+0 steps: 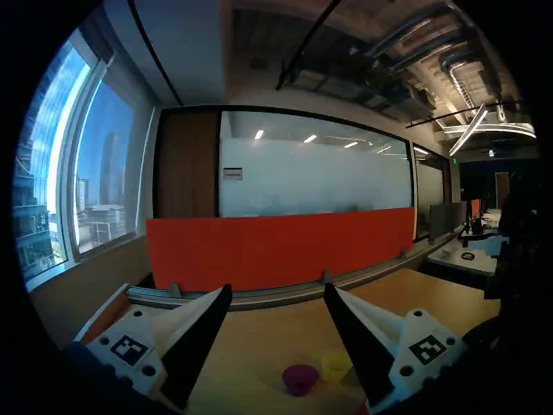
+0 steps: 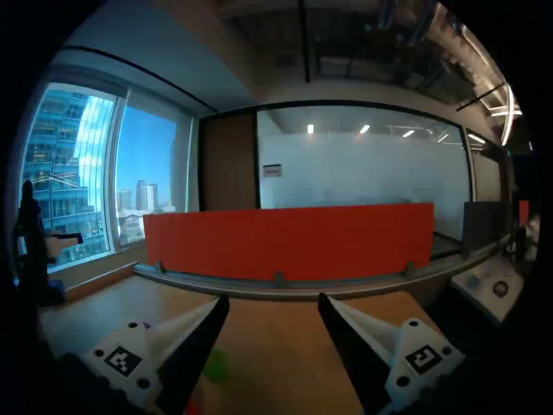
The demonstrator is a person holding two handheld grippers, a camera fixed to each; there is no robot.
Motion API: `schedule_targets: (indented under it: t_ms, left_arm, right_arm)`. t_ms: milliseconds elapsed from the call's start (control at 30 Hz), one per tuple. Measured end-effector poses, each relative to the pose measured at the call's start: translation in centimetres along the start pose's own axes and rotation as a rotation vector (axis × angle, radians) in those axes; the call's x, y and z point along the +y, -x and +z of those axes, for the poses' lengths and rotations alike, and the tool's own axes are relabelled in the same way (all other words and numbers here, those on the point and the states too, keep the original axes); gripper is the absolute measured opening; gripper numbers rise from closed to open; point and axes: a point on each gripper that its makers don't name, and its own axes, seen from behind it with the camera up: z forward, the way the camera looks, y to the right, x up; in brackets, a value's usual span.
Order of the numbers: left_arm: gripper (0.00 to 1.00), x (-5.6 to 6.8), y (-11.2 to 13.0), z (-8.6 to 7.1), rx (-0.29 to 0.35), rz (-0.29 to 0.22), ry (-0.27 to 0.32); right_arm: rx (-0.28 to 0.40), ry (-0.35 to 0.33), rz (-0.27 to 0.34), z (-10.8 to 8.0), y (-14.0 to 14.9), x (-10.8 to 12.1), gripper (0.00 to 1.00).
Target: Pour water
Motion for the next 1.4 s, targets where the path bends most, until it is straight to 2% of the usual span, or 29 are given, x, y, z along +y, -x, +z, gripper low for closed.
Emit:
schedule_targets:
  t_ms: [267, 467, 700, 967, 1400]
  left_arm:
    - [0.99, 2.7, -0.5, 0.2, -0.002, -0.025, 0.121]
    - [0.99, 4.5, -0.8, 0.2, -0.007, -0.049, 0.217]
    - [0.99, 6.5, -0.7, 0.3, -0.017, -0.029, 0.310]
    - [0.99, 7.9, -0.4, 0.4, -0.021, -0.017, 0.367]
    - [0.99, 9.6, 0.4, 0.7, -0.080, 0.001, 0.431]
  right_arm:
    - [-0.005, -0.135, -0.014, 0.0, -0.6, -2.4, 0.99]
    - [-0.003, -0.248, -0.036, -0.7, -1.1, -4.6, 0.99]
    - [0.003, -0.375, -0.028, -1.7, -2.1, -6.8, 0.99]
    - [-0.007, -0.400, -0.032, -1.6, -2.2, -7.0, 0.99]
    - [-0.083, -0.423, -0.066, -1.5, -1.0, -7.5, 0.99]
